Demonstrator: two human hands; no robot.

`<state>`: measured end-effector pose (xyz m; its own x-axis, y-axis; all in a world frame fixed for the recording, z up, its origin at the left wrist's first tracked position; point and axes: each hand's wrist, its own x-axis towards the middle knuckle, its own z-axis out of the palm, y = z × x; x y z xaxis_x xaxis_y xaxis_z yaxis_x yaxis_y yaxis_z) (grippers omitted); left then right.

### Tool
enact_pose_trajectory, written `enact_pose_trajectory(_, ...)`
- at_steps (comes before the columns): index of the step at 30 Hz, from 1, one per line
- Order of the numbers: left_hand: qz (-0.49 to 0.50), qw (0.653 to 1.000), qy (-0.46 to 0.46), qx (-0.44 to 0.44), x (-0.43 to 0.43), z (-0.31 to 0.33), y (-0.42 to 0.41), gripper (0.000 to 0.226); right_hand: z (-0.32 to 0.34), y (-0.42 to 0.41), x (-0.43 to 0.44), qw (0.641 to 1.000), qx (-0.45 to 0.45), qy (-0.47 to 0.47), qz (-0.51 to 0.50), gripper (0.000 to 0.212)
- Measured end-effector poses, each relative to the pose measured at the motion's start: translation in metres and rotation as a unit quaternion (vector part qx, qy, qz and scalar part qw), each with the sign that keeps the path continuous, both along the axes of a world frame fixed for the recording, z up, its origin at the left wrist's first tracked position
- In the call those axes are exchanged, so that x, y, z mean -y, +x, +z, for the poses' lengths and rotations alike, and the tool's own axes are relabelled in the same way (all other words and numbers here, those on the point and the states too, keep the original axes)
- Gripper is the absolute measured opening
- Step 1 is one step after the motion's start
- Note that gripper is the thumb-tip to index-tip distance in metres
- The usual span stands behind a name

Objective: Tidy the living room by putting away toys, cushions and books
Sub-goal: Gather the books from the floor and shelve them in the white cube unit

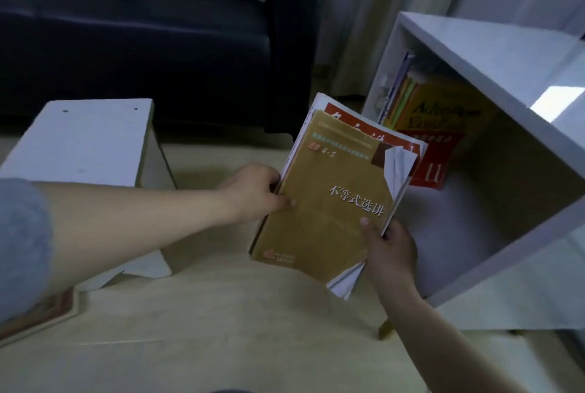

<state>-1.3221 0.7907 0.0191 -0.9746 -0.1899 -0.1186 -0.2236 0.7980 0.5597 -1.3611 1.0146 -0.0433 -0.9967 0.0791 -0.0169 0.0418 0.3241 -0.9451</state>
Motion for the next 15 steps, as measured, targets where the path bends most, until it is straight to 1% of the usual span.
enact_pose_trajectory(5,-0.013,1.000,-0.016,-0.007,0.006,-0.005,-0.035,0.032,-0.004,-0.013,0.011,0.998,-0.022,0.011,-0.058,0.010)
enact_pose_trajectory(9,-0.040,0.998,-0.035,-0.020,0.008,-0.017,-0.069,0.030,-0.005,-0.026,0.019,0.992,-0.054,0.044,-0.109,0.021)
enact_pose_trajectory(13,-0.077,0.996,-0.022,-0.040,-0.001,-0.026,-0.098,0.027,-0.004,-0.037,0.018,0.981,-0.060,0.084,-0.165,0.026)
enact_pose_trajectory(15,-0.080,0.995,0.009,-0.054,-0.006,-0.029,-0.110,0.026,0.002,-0.044,0.017,0.973,-0.072,0.113,-0.189,0.028)
